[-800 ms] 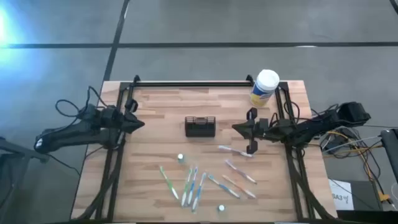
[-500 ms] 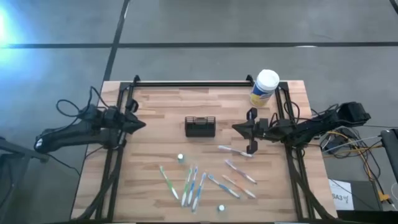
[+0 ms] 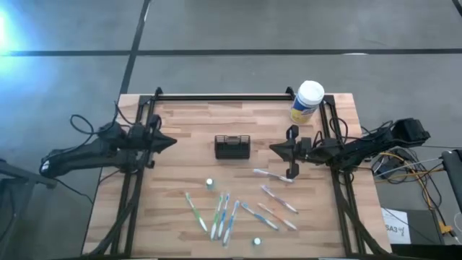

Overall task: Pick & Place toothbrushing station
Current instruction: Put the top blue mouthwash in the wire organizer

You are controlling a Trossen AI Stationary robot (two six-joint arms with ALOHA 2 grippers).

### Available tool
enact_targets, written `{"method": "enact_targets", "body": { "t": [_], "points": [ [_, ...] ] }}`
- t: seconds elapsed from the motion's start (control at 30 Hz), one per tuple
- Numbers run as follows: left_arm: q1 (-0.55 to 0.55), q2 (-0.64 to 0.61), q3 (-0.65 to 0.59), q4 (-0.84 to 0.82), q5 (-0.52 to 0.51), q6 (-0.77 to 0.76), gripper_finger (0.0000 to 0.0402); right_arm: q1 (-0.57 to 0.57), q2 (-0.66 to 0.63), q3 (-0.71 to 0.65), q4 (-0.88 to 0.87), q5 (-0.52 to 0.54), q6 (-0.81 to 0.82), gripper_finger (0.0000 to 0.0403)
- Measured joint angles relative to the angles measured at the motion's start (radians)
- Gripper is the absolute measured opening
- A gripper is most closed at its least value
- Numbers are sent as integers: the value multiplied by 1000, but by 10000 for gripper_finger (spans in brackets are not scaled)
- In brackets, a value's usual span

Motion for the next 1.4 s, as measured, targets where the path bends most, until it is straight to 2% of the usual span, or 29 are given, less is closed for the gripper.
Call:
{"method": "enact_targets", "body": {
  "t": [0.07, 0.17, 0.3, 0.47, 0.6, 0.73, 0.87, 1.13, 1.27, 1.4],
  "points": [
    [0, 9, 0, -34, -96, 12, 10, 0, 0, 0, -2, -2, 0, 8],
    [0, 29, 2, -121, -249, 123, 10, 0, 0, 0, -30, -2, 0, 8],
    [-2, 75, 10, -140, -275, 141, 10, 0, 0, 0, -70, -2, -22, 8],
    [-2, 124, 46, -138, -383, 82, 10, 0, 0, 0, -81, -3, -48, 8],
    [-2, 167, 104, -187, -383, 16, 10, 0, -1, 0, -75, -2, -70, 8],
    [-9, 268, 236, -354, -381, -33, 9, 0, -2, 0, -75, -1, -100, 8],
    [-45, 421, 413, -569, -381, -114, 9, 0, -2, 0, -79, -1, -113, 8],
    [-191, 752, 734, -953, -417, -237, 14, 0, -2, 0, -82, -1, -105, 8],
    [-280, 916, 853, -1028, -431, -293, 48, 0, -2, 0, -83, 1, -108, 8],
    [-332, 1064, 970, -1108, -426, -315, 101, 0, -2, 0, -83, 2, -120, 9]
  ]
}}
